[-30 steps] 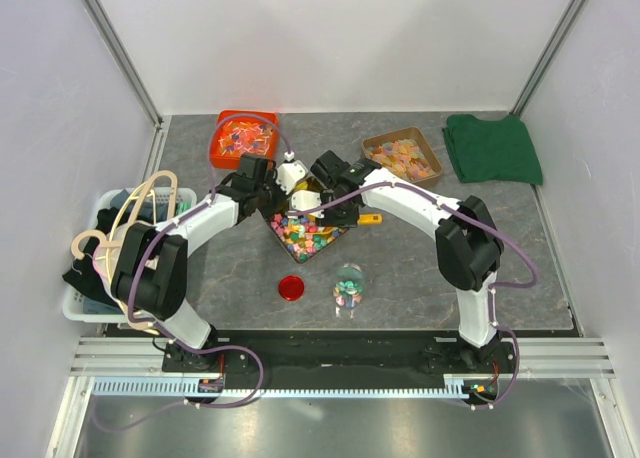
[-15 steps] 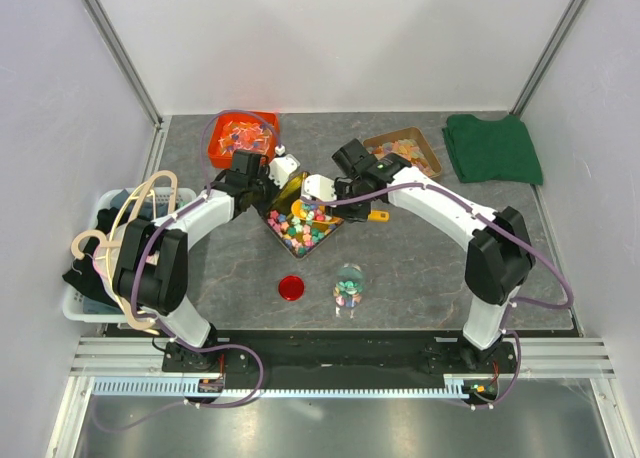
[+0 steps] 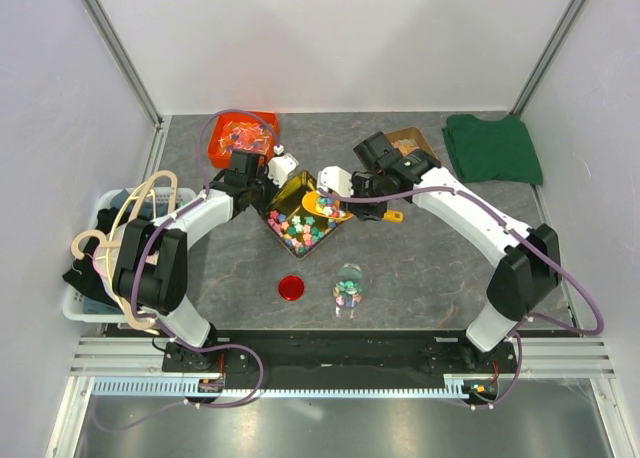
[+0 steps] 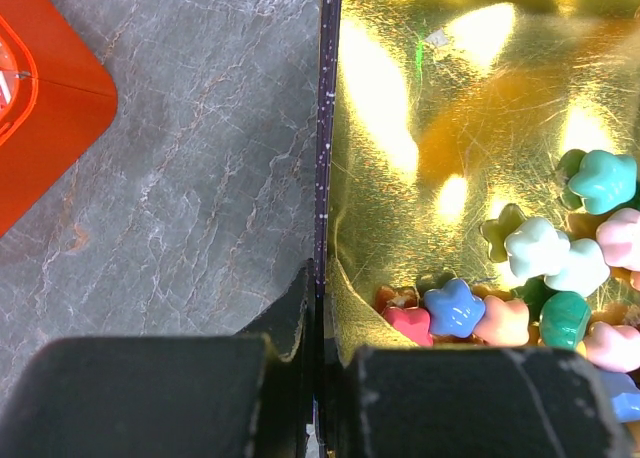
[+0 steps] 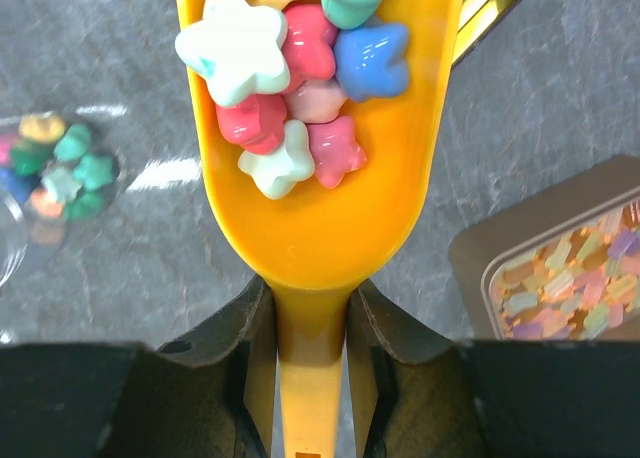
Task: Pack the candies
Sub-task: Scoop the fake candies from the storage box, then place the fake candies in the packing bottle.
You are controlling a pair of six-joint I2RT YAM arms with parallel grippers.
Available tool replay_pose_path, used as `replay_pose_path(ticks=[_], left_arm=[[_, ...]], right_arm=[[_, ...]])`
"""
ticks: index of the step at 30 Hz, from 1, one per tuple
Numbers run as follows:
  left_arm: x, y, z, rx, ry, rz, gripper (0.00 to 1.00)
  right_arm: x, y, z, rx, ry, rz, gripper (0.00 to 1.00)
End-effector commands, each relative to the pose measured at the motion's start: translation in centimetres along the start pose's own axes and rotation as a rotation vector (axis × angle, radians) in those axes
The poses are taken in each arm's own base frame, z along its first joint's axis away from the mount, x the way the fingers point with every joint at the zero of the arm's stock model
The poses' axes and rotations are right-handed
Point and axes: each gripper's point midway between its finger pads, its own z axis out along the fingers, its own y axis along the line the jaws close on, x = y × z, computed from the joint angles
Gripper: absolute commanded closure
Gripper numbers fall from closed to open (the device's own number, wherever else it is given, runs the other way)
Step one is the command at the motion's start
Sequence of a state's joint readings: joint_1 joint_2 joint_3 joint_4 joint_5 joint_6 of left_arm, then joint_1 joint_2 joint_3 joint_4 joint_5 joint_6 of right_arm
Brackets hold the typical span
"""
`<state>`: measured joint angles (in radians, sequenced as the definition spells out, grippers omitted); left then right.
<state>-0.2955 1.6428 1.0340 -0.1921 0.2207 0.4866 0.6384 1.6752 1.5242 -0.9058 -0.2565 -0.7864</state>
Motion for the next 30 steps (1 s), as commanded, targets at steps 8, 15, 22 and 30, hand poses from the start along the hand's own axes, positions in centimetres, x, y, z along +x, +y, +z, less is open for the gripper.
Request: replay_pose_path(ticks=[8, 15, 22, 30], left_arm=[[-2.7, 0.9, -0.2, 0.007, -0.086, -0.046, 0.98], [-2.0, 1.4, -0.3, -0.002, -0.07, -0.051, 0.98], [-1.4, 1.9, -0.4, -0.011, -0.06, -0.064, 0.98], [-1.2, 2.0, -0.4, -0.009, -0.055, -0.068, 0.98]], right_arm=[[5.0, 4.2, -7.3, -0.02, 0.175, -0.07, 1.0], [6.9, 6.7, -9.6, -0.028, 0.231, -0.104, 1.0], [7.5, 9.1, -10.1, -0.01, 0.27, -0.151, 1.0], [8.7, 9.4, -10.7, 0.03, 0.352, -0.2, 1.0]])
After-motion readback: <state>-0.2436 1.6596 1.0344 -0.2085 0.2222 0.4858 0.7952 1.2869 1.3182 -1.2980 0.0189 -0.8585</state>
